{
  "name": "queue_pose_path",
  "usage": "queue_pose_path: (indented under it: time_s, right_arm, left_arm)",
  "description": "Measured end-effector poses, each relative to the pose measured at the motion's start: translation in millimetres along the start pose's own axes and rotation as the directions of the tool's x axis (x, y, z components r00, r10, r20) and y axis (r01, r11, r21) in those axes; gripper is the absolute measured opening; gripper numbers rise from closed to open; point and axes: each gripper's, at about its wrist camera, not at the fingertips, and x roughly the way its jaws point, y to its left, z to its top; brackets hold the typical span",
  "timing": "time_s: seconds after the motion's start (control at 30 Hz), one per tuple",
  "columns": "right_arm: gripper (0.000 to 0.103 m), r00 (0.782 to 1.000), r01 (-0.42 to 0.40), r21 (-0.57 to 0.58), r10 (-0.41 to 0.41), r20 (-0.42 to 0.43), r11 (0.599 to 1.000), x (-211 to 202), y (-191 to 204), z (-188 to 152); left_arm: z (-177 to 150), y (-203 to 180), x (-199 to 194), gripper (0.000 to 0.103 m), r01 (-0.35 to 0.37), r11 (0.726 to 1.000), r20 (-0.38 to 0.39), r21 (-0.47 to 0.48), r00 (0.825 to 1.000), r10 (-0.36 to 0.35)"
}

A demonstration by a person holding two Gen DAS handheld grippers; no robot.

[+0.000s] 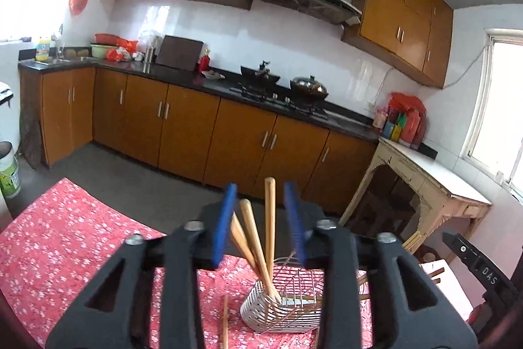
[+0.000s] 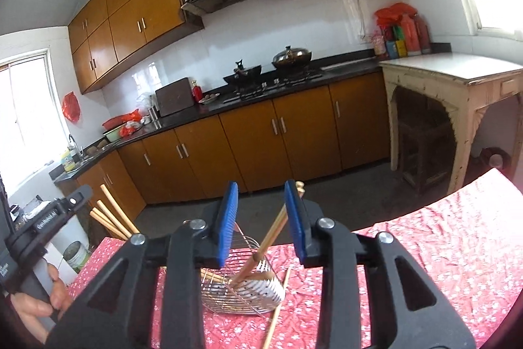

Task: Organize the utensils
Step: 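Open both grippers to release the chopsticks into the holder, then move both open grippers back over the last chopsticks on the table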

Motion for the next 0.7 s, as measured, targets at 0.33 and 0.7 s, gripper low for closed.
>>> queue_pose_path:
  time_s: [0.33,0.7]
  right_arm:
    - [0.032,0.999,0.047,-0.013,-0.047,-0.01,0.999,-54,-15,-28]
    - [0.032,0.975,0.086,-0.015,-0.088,-0.204,0.996,-51,-30,-125]
  left_arm:
    - [-3,24,-41,0.037,-0.042,0.999,0.012,0.002,0.999,0.042]
    - [-73,72,-49,0.037,-0.157,0.987,-0.13,0.044,0.978,0.161]
